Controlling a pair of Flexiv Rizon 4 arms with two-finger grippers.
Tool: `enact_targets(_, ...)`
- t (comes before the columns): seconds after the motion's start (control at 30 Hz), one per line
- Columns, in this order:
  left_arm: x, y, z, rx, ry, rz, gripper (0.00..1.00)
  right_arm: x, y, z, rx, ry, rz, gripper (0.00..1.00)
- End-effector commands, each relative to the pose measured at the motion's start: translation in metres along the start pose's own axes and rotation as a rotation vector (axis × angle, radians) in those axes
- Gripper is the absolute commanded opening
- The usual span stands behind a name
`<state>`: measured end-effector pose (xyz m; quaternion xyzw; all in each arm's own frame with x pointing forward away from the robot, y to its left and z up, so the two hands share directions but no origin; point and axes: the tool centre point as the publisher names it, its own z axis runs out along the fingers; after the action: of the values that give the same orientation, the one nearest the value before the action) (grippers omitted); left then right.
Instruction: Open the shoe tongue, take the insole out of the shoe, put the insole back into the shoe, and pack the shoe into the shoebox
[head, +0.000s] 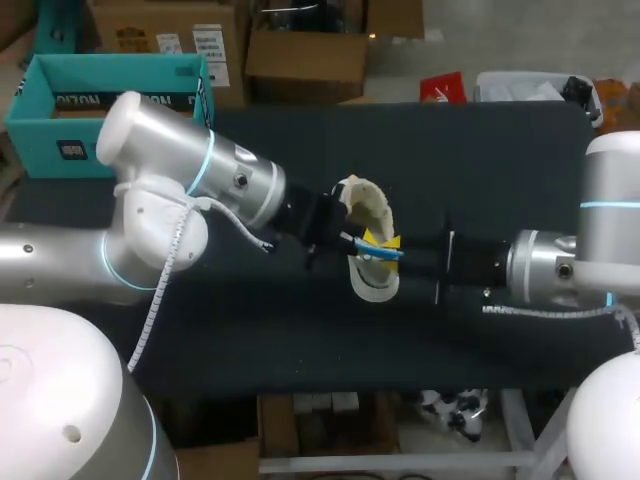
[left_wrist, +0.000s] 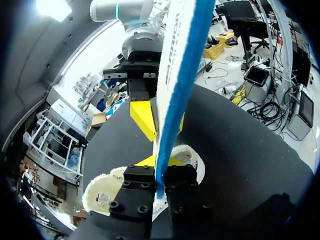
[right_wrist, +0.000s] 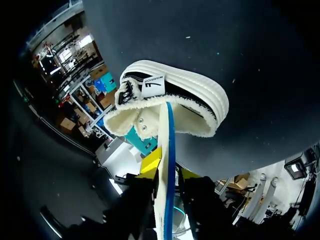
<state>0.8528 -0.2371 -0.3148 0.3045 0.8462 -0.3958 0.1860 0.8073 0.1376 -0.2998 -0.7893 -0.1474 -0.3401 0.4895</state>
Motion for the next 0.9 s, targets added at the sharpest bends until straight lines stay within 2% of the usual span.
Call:
enact_targets(0.03, -0.002, 0.005, -0.001, 0.006, 0.002, 0.001, 0.00, 0.002, -0.004, 0.002, -0.025, -0.011, 0.008, 0.34)
enact_targets(0.13, -0.003, 0.007, -0.001, 0.007, 0.003, 0.001, 0.00, 0.002, -0.003, 0.002, -0.041, -0.016, 0.016, 0.34)
enact_targets(0.23, -0.004, 0.009, -0.001, 0.005, 0.005, 0.004, 0.00, 0.003, -0.001, 0.002, -0.051, -0.016, 0.021, 0.28)
enact_targets(0.33, -0.004, 0.011, 0.000, 0.000, 0.008, 0.010, 0.00, 0.005, 0.000, 0.003, -0.070, -0.022, 0.022, 0.13)
enact_targets(0.37, -0.004, 0.011, 0.000, -0.002, 0.009, 0.012, 0.00, 0.005, 0.000, 0.004, -0.080, -0.026, 0.023, 0.01)
enact_targets(0.9, -0.006, 0.032, 0.004, -0.027, 0.027, -0.005, 0.00, 0.012, 0.018, 0.021, -0.089, -0.047, 0.040, 0.00)
